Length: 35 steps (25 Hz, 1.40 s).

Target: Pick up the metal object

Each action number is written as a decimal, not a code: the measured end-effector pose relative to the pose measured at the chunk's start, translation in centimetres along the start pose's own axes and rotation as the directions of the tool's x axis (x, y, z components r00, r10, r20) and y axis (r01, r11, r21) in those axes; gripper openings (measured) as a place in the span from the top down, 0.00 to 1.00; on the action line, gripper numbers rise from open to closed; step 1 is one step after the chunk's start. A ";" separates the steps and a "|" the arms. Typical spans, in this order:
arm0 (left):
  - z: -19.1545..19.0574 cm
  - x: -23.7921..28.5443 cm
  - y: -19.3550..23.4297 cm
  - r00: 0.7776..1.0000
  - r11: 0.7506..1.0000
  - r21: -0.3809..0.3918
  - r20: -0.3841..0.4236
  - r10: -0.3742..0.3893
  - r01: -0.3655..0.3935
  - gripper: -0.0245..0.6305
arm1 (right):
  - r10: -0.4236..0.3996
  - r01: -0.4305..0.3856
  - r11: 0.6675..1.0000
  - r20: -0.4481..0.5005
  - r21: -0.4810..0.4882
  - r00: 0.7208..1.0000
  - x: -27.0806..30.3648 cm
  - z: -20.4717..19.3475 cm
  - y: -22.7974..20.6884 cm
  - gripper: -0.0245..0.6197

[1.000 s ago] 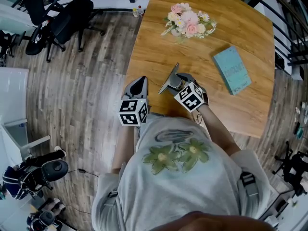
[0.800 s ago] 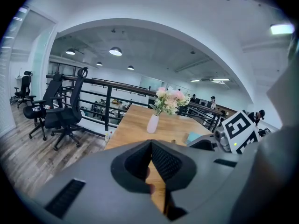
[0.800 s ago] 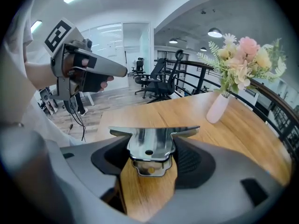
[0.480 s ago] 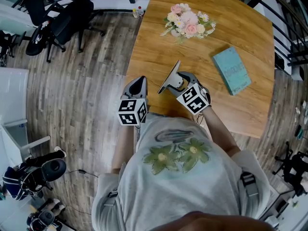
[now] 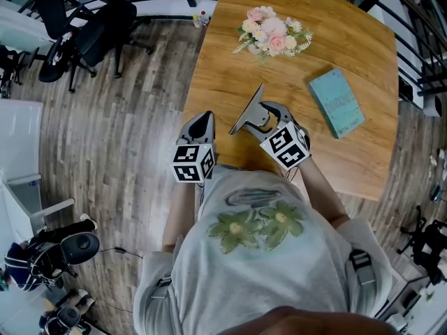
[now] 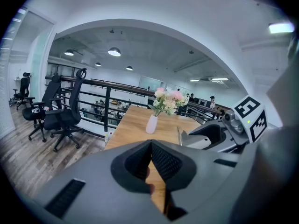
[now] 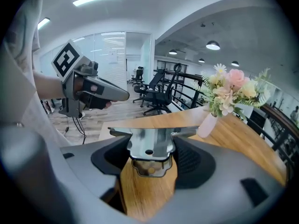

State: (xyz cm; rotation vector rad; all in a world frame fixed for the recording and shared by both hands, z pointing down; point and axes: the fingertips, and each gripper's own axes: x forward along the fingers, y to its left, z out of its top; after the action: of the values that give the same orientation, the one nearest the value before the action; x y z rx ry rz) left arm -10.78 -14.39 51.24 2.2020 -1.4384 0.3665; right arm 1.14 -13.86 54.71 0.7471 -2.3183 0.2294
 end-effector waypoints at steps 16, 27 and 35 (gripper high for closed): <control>0.2 0.1 -0.3 1.000 1.000 0.024 0.000 0.000 0.000 0.95 | 0.004 -0.014 0.998 0.157 0.066 0.988 -3.8 4.7 -0.7 0.51; 0.2 0.2 -0.4 1.000 1.000 0.030 -0.008 -0.003 0.003 0.95 | -0.029 0.018 0.998 0.223 0.052 0.974 -5.7 6.8 -1.1 0.51; 0.0 0.2 -0.4 1.000 0.999 0.034 -0.011 -0.010 0.011 0.95 | -0.030 0.019 0.999 0.250 0.047 0.968 -6.4 7.6 -1.0 0.51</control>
State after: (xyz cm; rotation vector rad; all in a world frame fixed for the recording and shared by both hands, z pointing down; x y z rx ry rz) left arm -10.35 -14.45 51.22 2.2305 -1.4241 0.4022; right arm 1.38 -14.42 44.75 0.8694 -2.5475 0.1848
